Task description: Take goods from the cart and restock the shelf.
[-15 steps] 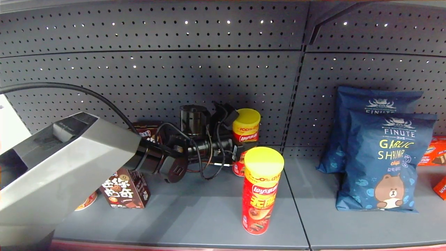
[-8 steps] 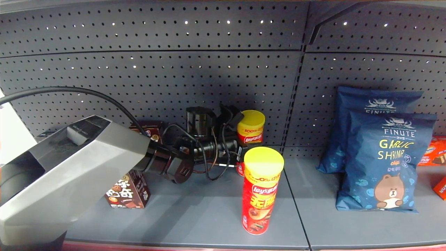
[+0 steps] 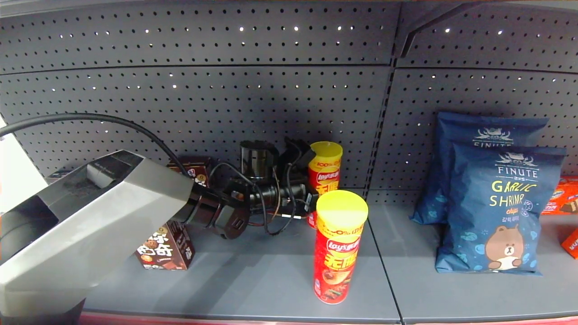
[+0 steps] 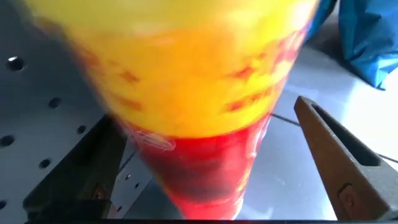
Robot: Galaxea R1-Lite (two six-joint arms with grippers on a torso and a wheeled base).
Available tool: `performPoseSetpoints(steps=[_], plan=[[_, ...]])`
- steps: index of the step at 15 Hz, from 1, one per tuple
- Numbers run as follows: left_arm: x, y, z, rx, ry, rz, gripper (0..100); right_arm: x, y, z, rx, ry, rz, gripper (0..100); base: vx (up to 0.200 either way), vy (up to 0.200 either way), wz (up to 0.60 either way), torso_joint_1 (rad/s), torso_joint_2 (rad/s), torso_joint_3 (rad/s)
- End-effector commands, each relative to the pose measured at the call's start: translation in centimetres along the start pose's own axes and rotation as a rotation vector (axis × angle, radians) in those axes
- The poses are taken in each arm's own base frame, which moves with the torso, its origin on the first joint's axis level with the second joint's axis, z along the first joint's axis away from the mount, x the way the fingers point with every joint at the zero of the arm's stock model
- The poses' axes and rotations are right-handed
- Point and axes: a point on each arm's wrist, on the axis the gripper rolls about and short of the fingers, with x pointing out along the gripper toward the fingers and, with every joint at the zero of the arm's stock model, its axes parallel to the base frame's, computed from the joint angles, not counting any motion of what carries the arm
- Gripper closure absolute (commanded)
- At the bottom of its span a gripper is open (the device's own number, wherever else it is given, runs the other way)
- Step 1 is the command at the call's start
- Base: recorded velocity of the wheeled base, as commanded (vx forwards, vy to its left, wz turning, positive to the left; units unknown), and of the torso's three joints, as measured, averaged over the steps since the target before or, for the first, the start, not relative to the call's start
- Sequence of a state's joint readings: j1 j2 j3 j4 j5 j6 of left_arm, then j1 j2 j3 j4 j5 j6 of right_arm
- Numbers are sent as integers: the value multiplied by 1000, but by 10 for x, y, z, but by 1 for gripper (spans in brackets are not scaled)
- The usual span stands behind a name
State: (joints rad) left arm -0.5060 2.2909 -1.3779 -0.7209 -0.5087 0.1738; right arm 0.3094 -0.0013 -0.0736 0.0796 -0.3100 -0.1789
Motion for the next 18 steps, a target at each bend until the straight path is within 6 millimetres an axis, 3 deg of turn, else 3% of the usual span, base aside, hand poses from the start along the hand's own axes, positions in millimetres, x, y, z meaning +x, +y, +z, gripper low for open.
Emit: performPoseSetpoints(steps=[1, 6, 10, 11, 12, 13, 14, 15, 16, 17, 18], plan=[[-13, -2, 15, 13, -20, 9, 0, 0, 0, 0, 4, 1, 1, 0, 0, 0, 0, 0, 0, 0], [-106, -24, 44, 21, -36, 89, 0, 0, 0, 0, 11, -1, 11, 0, 0, 0, 0, 0, 0, 0], [-185, -36, 44, 24, -53, 205, 0, -2, 1, 5, 32, -25, 76, 0, 0, 0, 0, 0, 0, 0], [-209, -45, 42, 19, -48, 236, 0, 1, -2, 27, 30, -14, 110, 0, 0, 0, 0, 0, 0, 0], [-220, -53, 41, 16, -46, 251, 0, 6, -3, 47, 33, -2, 145, 0, 0, 0, 0, 0, 0, 0], [-236, -66, 38, 11, -33, 316, 0, 26, -3, 93, 74, 14, 219, 0, 0, 0, 0, 0, 0, 0], [-240, -70, 37, 9, -24, 358, 0, 41, -1, 110, 83, 15, 238, 0, 0, 0, 0, 0, 0, 0], [-243, -72, 38, 9, -16, 426, 0, 67, 4, 132, 83, 14, 252, 0, 0, 0, 0, 0, 0, 0], [-242, -73, 40, 12, -17, 455, 0, 94, 12, 143, 78, 38, 263, 0, 0, 0, 0, 0, 0, 0], [-241, -74, 42, 16, -20, 462, 0, 125, 24, 145, 68, 76, 281, 0, 0, 0, 0, 0, 0, 0], [-240, -75, 41, 15, -15, 481, 0, 142, 35, 140, 57, 106, 304, 0, 0, 0, 0, 0, 0, 0]])
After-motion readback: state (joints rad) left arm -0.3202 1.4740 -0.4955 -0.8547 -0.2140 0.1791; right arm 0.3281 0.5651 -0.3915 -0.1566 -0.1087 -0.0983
